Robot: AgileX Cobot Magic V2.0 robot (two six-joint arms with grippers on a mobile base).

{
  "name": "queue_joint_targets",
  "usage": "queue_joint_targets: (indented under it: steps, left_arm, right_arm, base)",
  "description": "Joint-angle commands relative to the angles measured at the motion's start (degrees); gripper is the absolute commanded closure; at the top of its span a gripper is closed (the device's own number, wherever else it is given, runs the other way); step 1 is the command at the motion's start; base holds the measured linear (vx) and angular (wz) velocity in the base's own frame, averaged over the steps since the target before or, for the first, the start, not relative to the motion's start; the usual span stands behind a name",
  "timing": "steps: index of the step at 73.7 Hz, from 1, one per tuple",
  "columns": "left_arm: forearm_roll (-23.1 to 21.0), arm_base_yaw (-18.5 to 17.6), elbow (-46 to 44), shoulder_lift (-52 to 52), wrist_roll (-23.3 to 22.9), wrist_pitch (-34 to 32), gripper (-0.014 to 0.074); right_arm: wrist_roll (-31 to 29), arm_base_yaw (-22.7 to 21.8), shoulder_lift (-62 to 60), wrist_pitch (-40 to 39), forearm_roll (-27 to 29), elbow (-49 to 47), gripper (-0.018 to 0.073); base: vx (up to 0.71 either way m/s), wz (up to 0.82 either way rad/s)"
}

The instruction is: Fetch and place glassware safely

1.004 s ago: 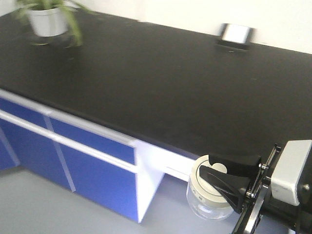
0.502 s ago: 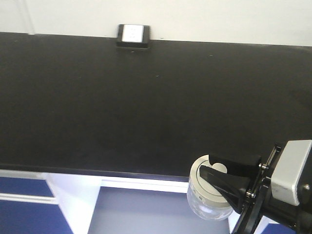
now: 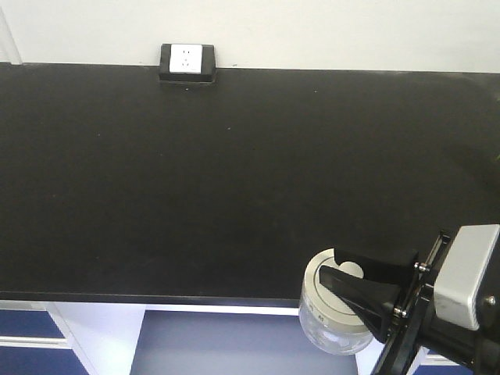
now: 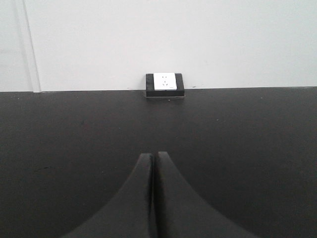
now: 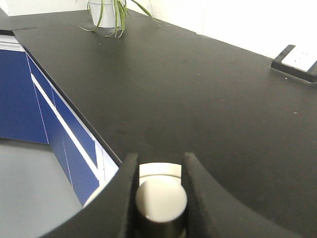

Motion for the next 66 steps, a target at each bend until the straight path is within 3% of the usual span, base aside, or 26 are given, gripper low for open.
queue_joint_targets:
  steps: [1,66]
  left_arm:
    - [-0.4,-0.2,-1.6,0.9,-0.1,-4.0,0.0603]
    - [-0.4,-0.2,-1.6,0.9,-0.1,-4.0,0.0603]
  right_arm:
    - [-0.6,-0.1,-0.4,-3.1,2.5,-1.9,0.0560]
    - [-0.6,-0.1,-0.4,-3.1,2.5,-1.9,0.0560]
  base:
    - [0.08,0.04]
    - [0.12,-0.02]
